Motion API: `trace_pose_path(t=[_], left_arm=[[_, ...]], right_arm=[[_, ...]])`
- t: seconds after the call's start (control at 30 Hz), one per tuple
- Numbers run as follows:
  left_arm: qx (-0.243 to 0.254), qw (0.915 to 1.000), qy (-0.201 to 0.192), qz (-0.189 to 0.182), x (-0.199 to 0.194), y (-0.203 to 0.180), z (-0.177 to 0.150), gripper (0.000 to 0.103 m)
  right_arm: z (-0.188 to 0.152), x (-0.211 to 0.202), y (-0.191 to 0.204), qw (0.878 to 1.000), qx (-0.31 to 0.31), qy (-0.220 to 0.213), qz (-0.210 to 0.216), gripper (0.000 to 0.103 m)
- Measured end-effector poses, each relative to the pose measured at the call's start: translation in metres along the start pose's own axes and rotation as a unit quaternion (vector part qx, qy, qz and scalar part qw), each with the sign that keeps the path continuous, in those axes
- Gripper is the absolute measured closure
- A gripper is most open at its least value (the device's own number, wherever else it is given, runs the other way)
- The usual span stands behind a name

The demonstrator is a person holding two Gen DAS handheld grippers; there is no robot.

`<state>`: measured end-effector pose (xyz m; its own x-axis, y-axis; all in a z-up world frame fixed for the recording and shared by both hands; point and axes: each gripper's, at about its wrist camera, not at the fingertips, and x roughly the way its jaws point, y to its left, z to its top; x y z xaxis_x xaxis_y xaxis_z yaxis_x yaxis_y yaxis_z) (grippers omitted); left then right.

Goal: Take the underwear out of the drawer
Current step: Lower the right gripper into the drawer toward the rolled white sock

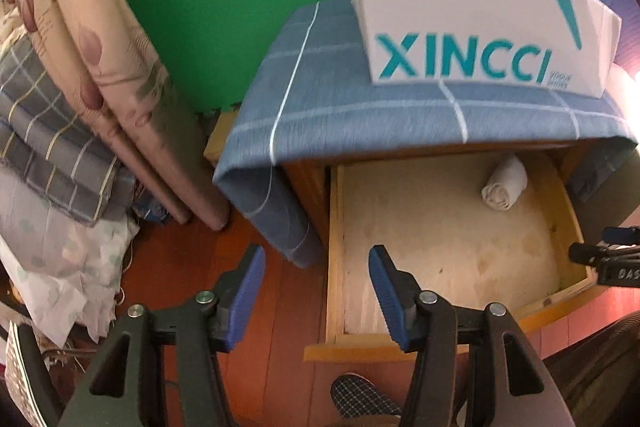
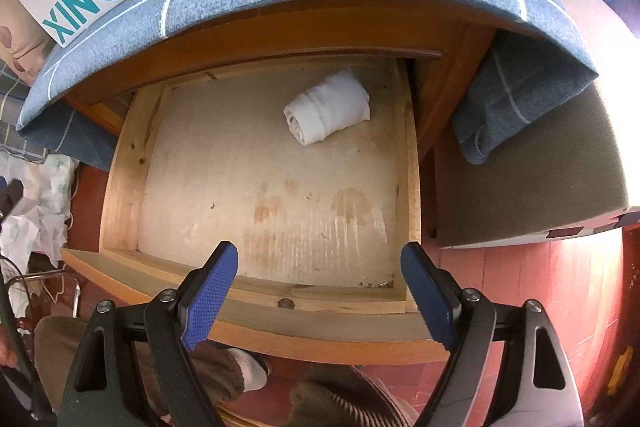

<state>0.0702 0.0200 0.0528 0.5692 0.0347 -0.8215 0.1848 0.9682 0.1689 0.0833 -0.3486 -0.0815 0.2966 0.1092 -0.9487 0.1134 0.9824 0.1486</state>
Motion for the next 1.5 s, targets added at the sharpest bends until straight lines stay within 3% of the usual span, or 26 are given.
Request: trace_pose_path(t=[0.53,0.7,0.9,1.13,1.23,1.5], left_arm=[[-0.095,0.9949,0.028,-0.018,0.026,0.027,-0.022,0.048],[-0.135,0.99,0.034,-0.021,0.029,0.042,-0.025,0.048],[-0.189,0.9807,0.036,-0.036,0.032,0.061,-0.032,0.048],[-0.19,0.9806,0.034,-0.034,0.031,0.062,-0.032,0.048],[-0.186,0.9814,0.037,-0.033,0.032,0.061,-0.032,0.048],[-0.185,0.9816,0.035,-0.033,0.034,0.06,-0.032,0.048]], right_arm=[[0.004,0.012,0.013,0.997,-0.059,0.026,-0.048,0.022],[0.014,0.023,0.032,0.985,-0.141,0.034,-0.093,0.022],[0.012,0.046,0.064,0.936,-0.293,0.032,-0.194,0.022],[0.013,0.074,0.08,0.902,-0.356,0.045,-0.242,0.025],[0.011,0.088,0.089,0.876,-0.396,0.05,-0.272,0.025],[0.006,0.114,0.105,0.838,-0.45,0.066,-0.303,0.031]])
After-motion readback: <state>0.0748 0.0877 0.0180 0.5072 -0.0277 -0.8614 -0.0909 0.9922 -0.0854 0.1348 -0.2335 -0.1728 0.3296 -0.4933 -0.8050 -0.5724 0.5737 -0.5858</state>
